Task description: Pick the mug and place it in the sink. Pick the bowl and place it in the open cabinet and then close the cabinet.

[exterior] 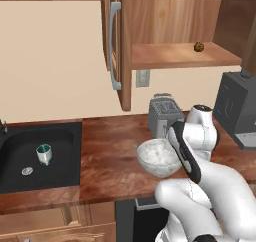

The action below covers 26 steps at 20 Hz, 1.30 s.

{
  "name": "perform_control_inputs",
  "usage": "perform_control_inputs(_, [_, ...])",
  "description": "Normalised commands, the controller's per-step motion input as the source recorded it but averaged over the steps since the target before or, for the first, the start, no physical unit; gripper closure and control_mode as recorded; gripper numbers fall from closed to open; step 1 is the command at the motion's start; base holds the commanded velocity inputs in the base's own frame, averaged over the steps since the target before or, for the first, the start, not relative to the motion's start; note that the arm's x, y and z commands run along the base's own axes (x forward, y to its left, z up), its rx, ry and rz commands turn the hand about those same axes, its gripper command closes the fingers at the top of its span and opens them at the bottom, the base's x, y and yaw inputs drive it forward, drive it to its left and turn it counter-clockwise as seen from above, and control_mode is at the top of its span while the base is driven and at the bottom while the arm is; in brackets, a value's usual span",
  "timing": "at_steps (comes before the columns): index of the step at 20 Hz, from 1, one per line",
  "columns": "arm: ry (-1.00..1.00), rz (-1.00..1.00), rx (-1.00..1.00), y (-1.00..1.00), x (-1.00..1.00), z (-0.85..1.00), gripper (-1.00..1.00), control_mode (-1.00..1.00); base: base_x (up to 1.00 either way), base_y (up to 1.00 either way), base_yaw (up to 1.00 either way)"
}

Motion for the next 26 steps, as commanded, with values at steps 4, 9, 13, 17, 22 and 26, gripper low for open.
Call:
perform_control_inputs(4, [-0.15, 0.0, 0.0, 0.0, -0.74, 0.06, 1.0, -1.0, 0.0, 0.0, 0.0])
perform_control_inputs(9, [-0.2, -0.09, 0.03, 0.0, -0.84, 0.72, 1.0, -1.0, 0.0, 0.0, 0.0])
perform_control_inputs(13, [-0.17, -0.27, 0.0, -0.05, -0.6, 1.0, 1.0, -1.0, 0.0, 0.0, 0.0])
perform_control_inputs(17, [-0.05, -0.28, 0.0, -0.01, -0.51, 0.93, 1.0, -1.0, 0.0, 0.0, 0.0])
perform_control_inputs(22, [-0.06, -0.28, 0.0, 0.0, -0.49, 0.76, 1.0, -1.0, 0.0, 0.0, 0.0])
perform_control_inputs(26, [-0.1, -0.31, 0.0, 0.0, -0.41, 0.85, 1.0, -1.0, 0.0, 0.0, 0.0])
